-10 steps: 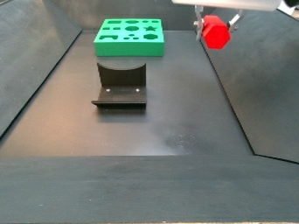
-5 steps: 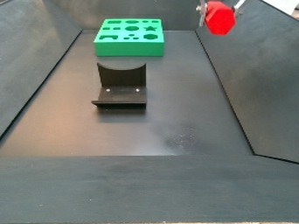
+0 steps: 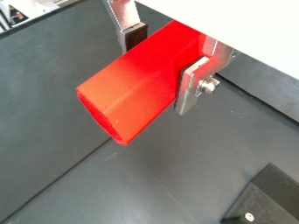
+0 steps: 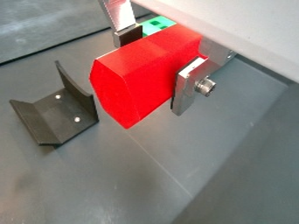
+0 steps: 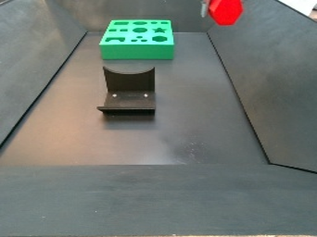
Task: Pick up the hexagon object. Move up. Place the hexagon object on the fixture. Regrasp the hexagon object. Move to above the board. Insert the hexagon object.
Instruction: Place the hexagon object on the fixture.
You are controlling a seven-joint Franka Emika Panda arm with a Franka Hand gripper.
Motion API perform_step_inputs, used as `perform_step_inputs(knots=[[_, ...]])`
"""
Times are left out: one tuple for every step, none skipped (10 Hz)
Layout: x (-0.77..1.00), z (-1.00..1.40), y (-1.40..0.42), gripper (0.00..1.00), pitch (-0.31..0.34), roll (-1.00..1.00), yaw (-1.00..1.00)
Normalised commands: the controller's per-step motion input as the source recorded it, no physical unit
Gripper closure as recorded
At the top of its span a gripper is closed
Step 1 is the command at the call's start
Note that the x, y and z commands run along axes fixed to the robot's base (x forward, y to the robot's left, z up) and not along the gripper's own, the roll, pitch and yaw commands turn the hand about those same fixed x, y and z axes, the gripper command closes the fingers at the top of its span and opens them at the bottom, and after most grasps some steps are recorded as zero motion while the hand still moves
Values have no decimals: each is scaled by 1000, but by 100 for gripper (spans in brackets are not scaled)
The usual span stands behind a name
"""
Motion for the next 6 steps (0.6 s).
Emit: perform_step_inputs(knots=[[1000,123,17,100,218,-64,118],[1000,111,17,100,198,-15,59],[1000,105,17,100,190,4,43],[1000,92,18,100,189,30,23],[1000,79,17,100,186,52,16],[1000,72,17,100,189,60,15]])
